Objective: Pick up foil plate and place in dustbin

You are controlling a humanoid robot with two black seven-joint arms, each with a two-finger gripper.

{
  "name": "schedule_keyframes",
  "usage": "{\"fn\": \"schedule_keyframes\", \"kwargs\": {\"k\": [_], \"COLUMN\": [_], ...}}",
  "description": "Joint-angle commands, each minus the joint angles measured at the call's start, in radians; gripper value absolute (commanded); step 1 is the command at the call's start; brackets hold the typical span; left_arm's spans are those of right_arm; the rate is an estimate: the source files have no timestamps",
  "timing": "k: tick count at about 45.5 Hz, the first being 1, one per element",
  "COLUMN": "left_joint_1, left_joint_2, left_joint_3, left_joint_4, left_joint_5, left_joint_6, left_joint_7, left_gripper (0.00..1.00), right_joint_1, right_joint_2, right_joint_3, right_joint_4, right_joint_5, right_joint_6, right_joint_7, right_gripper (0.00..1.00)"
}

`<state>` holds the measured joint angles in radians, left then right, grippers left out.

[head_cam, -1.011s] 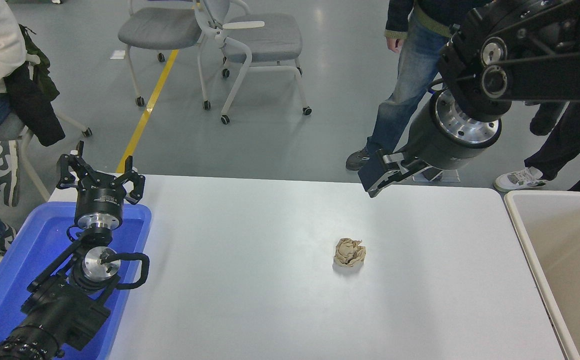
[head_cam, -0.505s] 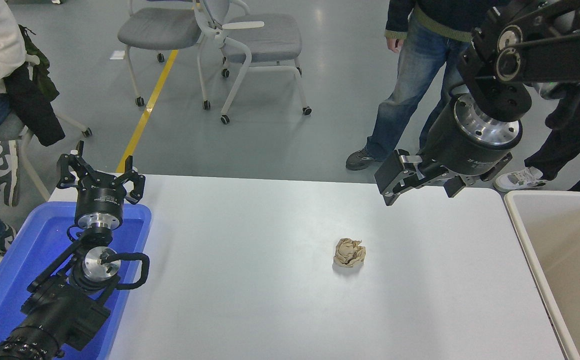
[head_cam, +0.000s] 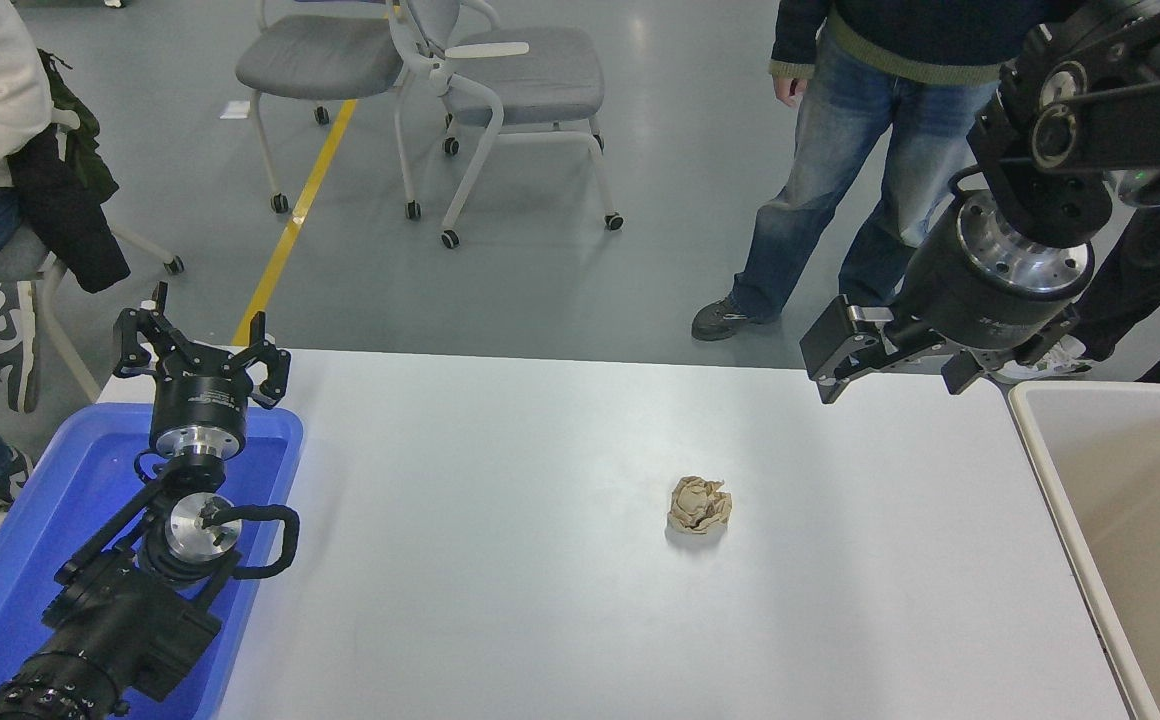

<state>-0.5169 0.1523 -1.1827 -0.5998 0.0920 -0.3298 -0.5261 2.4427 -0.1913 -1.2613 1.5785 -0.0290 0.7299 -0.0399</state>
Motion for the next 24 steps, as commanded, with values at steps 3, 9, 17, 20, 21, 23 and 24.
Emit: {"fn": "schedule_keyframes", "kwargs": {"k": [3, 9, 17, 20, 21, 23, 24], "left_joint_1": [0.000, 0.000, 0.000, 0.000, 0.000, 0.000, 0.000], "left_joint_2": [0.001, 0.000, 0.000, 0.000, 0.001, 0.001, 0.000], "left_joint_3": [0.000, 0.000, 0.000, 0.000, 0.000, 0.000, 0.000], "left_joint_4": [0.000, 0.000, 0.000, 0.000, 0.000, -0.001, -0.001], "left_joint_5": [0.000, 0.000, 0.000, 0.000, 0.000, 0.000, 0.000], "left_joint_6": [0.000, 0.000, 0.000, 0.000, 0.000, 0.000, 0.000], "left_joint_7": [0.000, 0.000, 0.000, 0.000, 0.000, 0.000, 0.000], "left_gripper": [0.99, 0.99, 0.99, 0.99, 0.99, 0.99, 0.99], "right_joint_1": [-0.004, -0.001, 0.002, 0.002, 0.002, 0.002, 0.002], "right_joint_2": [-0.002, -0.003, -0.003, -0.003, -0.003, -0.003, -0.003], "right_joint_3": [-0.007, -0.004, -0.004, -0.004, -0.004, -0.006, -0.006], "right_joint_4": [0.009, 0.006, 0.003, 0.003, 0.003, 0.001, 0.001], "right_joint_5": [-0.006, -0.012, -0.012, -0.012, -0.012, -0.012, -0.011], "right_joint_6": [0.056, 0.056, 0.056, 0.056, 0.056, 0.056, 0.056], "right_joint_7": [-0.005, -0.003, -0.002, -0.002, -0.002, -0.002, -0.002], "right_gripper": [1.00, 1.00, 1.00, 1.00, 1.00, 1.00, 1.00]}}
